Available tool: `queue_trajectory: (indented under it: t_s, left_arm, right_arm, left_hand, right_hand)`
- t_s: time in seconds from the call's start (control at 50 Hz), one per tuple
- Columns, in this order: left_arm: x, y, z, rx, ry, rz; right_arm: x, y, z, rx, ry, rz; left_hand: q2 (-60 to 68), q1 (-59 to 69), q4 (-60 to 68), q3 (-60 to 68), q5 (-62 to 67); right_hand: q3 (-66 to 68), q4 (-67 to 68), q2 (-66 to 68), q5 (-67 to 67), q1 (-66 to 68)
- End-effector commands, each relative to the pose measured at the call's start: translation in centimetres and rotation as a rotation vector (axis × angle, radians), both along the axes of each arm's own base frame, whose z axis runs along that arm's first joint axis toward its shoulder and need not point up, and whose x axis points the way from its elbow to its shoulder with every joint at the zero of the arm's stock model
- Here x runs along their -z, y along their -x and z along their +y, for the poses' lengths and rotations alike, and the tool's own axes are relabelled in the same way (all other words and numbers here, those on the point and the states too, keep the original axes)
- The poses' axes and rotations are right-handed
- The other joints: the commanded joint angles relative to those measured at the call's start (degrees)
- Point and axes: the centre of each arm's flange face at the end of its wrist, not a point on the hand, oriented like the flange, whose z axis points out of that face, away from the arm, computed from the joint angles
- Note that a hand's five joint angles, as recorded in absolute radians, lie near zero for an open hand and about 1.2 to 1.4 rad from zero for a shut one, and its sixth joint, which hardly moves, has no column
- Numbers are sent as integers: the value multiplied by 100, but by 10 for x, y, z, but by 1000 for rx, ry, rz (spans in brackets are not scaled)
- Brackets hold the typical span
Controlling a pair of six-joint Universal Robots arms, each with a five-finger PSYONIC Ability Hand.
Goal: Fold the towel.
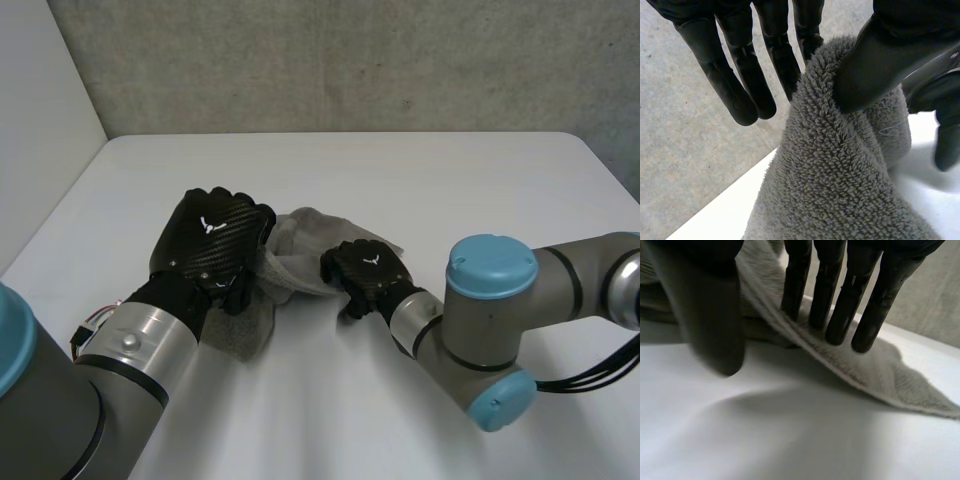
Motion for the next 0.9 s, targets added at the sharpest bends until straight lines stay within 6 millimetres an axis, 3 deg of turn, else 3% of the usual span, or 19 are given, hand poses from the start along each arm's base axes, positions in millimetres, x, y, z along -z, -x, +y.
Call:
queue_trajectory:
  t_s: [0.02, 0.12, 0.14, 0.16, 0.2, 0.22, 0.26, 0.28, 0.32, 0.38, 0.46, 0.58, 0.7, 0.76, 0.8, 0.82, 0.84, 0.86, 0.9]
  left_arm:
    - [-5, -2, 3, -2, 5, 24]
    - [-11, -5, -3, -22, 21, 36]
    - [-11, -5, -3, -22, 21, 36]
    - [-11, -5, -3, -22, 21, 36]
    - [-17, -10, -11, -50, 39, 45]
    - [-17, -10, -11, -51, 39, 45]
    - [-22, -16, -18, -78, 53, 55]
    - [-22, -16, -18, -78, 53, 56]
    - [-25, -17, -19, -81, 58, 61]
    - [-26, -16, -18, -78, 62, 62]
    - [-22, -15, -17, -70, 51, 47]
    - [8, -2, -36, -66, -29, -11]
    - [26, 18, -76, -81, -73, -52]
    - [10, 29, -103, -94, -20, -34]
    - [-29, 33, -130, -127, 95, 21]
    - [-29, 33, -130, -127, 96, 21]
    - [-57, 34, -140, -136, 170, 72]
    - [-57, 34, -140, -136, 171, 72]
    - [-116, 36, -146, -138, 331, 180]
  right_arm:
    - [-2, -7, -14, 59, 71, -34]
    - [-18, -4, -20, 76, 108, -61]
    - [-40, -2, -19, 72, 144, -89]
    - [-40, -2, -19, 72, 145, -89]
    - [-92, 8, -18, 78, 240, -147]
    - [-92, 8, -18, 78, 241, -147]
    - [-133, 31, -26, 97, 320, -163]
    - [-133, 31, -27, 97, 320, -163]
    - [-167, 52, -20, 48, 345, -120]
    - [-184, 65, -3, -37, 307, -51]
    - [-179, 73, 0, -91, 246, 47]
    - [-144, 70, -12, -152, 210, 259]
    - [-111, 59, -54, -71, 215, 324]
    - [-114, 48, -79, -10, 340, 297]
    - [-140, 35, -98, 75, 558, 218]
    - [-140, 35, -98, 75, 559, 217]
    - [-157, 32, -107, 138, 676, 163]
    - [-157, 32, -107, 139, 678, 162]
    - [-213, 33, -107, 265, 942, 13]
  left_hand:
    - [-745, -509, -736, -819, -1664]
    - [-745, -509, -736, -819, -1664]
    - [-745, -509, -736, -819, -1664]
    - [-745, -509, -736, -819, -1664]
    - [-778, -543, -769, -853, -1697]
    - [-779, -543, -769, -853, -1697]
    - [-946, -710, -936, -1020, -1865]
    - [-947, -711, -937, -1021, -1866]
    - [-1014, -778, -1005, -1088, -1933]
    - [-1031, -795, -1022, -1105, -1950]
    - [-998, -762, -988, -1072, -1916]
    - [-964, -728, -954, -1038, -1882]
    - [-964, -728, -954, -1038, -1882]
    - [-947, -711, -937, -1021, -1866]
    - [-947, -711, -937, -1021, -1866]
    - [-947, -711, -937, -1021, -1866]
    - [-980, -745, -971, -1055, -1899]
    - [-981, -745, -971, -1055, -1899]
    - [-1014, -778, -1005, -1088, -1933]
  right_hand:
    - [3857, 3844, 3829, 3803, 3769]
    - [3870, 3857, 3842, 3816, 3782]
    - [3870, 3857, 3842, 3816, 3782]
    - [3870, 3857, 3842, 3816, 3782]
    - [3870, 3857, 3842, 3816, 3782]
    - [3870, 3857, 3842, 3816, 3782]
    - [3870, 3857, 3842, 3816, 3782]
    - [3870, 3857, 3842, 3816, 3782]
    - [3870, 3857, 3842, 3816, 3782]
    - [3870, 3857, 3842, 3816, 3782]
    - [3870, 3857, 3842, 3816, 3782]
    - [3870, 3857, 3842, 3816, 3782]
    - [3870, 3857, 3842, 3816, 3782]
    - [3870, 3857, 3842, 3816, 3782]
    - [3870, 3857, 3842, 3816, 3782]
    - [3870, 3857, 3842, 3816, 3782]
    - [3870, 3857, 3842, 3816, 3782]
    - [3870, 3857, 3842, 3816, 3782]
    - [3870, 3857, 3842, 3816, 3782]
